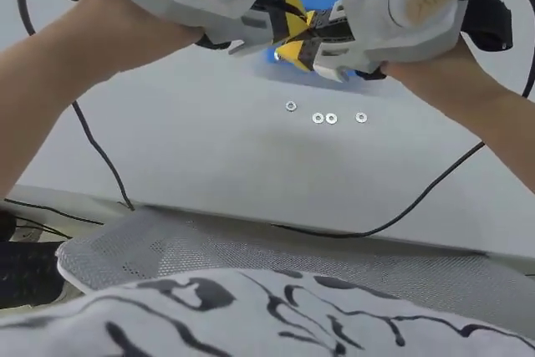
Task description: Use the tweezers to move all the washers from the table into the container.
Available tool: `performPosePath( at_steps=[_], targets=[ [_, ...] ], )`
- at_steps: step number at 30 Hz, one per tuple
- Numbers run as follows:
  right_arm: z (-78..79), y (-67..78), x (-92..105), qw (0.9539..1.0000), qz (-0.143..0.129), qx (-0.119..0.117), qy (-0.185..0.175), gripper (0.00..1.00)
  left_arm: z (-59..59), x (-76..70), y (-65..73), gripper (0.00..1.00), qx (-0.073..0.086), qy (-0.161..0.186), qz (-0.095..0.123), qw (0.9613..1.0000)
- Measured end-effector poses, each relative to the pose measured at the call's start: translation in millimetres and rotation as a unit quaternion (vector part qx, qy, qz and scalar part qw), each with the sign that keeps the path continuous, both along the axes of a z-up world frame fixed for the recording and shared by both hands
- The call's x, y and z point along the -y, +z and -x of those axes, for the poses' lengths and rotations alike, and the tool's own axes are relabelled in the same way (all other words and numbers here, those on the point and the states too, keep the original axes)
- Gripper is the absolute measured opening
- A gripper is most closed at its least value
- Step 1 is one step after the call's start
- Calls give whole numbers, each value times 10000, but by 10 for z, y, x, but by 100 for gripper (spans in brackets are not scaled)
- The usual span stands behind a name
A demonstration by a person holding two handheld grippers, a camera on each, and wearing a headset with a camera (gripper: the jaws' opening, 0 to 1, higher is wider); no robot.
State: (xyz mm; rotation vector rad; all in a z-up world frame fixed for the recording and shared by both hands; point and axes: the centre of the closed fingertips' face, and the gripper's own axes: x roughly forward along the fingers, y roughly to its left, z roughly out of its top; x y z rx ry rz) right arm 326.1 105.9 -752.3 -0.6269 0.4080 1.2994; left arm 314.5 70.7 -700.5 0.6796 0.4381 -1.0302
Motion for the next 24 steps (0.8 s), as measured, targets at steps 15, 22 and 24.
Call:
performPosePath(
  at_steps=[15, 22, 24],
  targets=[
    [-434, -94, 2, 9995, 34, 90, -290, 3, -423, -3, -139, 0, 176, 280, 148, 9993],
    [-477, -217, -9, 9994, 119, -21, -327, 3, -510, -21, -274, 0, -112, 460, 244, 9986],
    [-496, -266, -12, 9993, 165, -49, -324, 3, -531, -31, -319, 0, -161, 486, 258, 9984]
  ],
)
